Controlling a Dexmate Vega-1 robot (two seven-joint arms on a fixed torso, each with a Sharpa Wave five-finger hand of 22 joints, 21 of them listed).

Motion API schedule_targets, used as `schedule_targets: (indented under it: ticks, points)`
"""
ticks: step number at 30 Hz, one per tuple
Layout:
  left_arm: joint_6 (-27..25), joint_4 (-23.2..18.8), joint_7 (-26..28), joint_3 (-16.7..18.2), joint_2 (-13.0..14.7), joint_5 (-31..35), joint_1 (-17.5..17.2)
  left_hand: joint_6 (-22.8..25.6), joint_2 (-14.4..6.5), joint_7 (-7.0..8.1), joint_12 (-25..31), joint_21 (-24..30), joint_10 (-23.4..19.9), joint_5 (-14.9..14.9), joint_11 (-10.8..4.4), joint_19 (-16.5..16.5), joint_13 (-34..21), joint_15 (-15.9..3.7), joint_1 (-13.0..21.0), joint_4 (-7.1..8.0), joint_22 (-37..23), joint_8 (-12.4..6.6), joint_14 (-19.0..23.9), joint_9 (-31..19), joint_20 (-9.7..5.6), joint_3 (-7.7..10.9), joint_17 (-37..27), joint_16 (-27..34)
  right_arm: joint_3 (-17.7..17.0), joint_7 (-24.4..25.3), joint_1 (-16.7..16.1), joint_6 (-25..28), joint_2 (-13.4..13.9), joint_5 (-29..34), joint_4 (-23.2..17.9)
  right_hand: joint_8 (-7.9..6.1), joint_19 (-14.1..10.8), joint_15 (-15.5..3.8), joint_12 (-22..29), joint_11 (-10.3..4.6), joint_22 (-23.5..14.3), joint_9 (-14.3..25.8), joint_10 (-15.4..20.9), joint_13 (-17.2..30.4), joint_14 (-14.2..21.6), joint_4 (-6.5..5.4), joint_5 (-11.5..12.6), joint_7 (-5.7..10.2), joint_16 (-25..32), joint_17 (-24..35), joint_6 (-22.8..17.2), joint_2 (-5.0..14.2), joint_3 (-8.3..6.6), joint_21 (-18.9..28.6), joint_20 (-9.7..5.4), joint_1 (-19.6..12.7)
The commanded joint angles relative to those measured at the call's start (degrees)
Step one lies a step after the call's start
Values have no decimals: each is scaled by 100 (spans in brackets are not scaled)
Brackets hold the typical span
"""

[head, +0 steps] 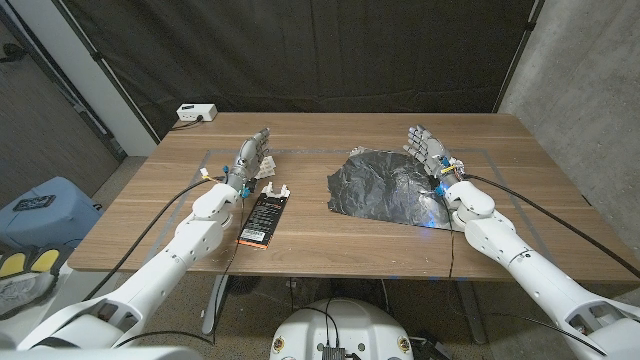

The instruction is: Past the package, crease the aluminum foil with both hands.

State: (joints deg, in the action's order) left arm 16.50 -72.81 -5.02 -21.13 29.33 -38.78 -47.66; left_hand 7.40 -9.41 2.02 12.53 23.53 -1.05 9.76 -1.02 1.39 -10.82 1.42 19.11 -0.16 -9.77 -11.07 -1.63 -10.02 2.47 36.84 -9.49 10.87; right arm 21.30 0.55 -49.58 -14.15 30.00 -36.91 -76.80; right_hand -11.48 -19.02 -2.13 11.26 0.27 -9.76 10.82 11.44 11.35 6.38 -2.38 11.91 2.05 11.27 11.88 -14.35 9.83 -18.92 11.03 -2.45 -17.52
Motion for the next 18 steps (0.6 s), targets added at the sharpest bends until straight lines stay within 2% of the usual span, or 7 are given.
schedule_targets:
  ticks: [1, 7, 18]
  points:
    - [56, 13, -284, -47, 69, 13, 74, 186, 13, -47, 67, 30, -147, 37, -3, -100, -8, -35, 110, -116, -22, -56, 93, -23, 34, 22, -11, 31, 71, 106, 39, 126, 36, 108, -174, -20, -37, -31, 27, 36, -19, 19, 42, 7, 57, 29, 22, -16, 33, 17, -42, -19, -56, 29, -146, -76]
    - [3, -97, -327, -92, 111, 47, 94, 345, 33, -59, 86, 6, -263, 51, -35, -162, -7, -45, 195, -246, -24, -77, 187, -25, 52, 27, -12, 27, 83, 65, 133, 118, 39, 143, -92, -17, -35, -28, 19, 49, -19, 19, 22, 7, 48, 64, 11, -23, 33, 14, -44, -28, -71, 28, -145, -110]
    - [-159, -291, -472, -219, 221, 154, 217, 447, 41, 19, 84, -32, -327, 83, -64, -195, -6, -84, 294, -389, -26, -70, 317, -25, 75, 42, -14, 37, 108, 52, 250, 144, 68, 229, -41, -11, -17, -31, 10, 55, -19, 20, -6, 8, 15, 121, -7, -27, 27, 10, -43, -39, -92, 22, -152, -162]
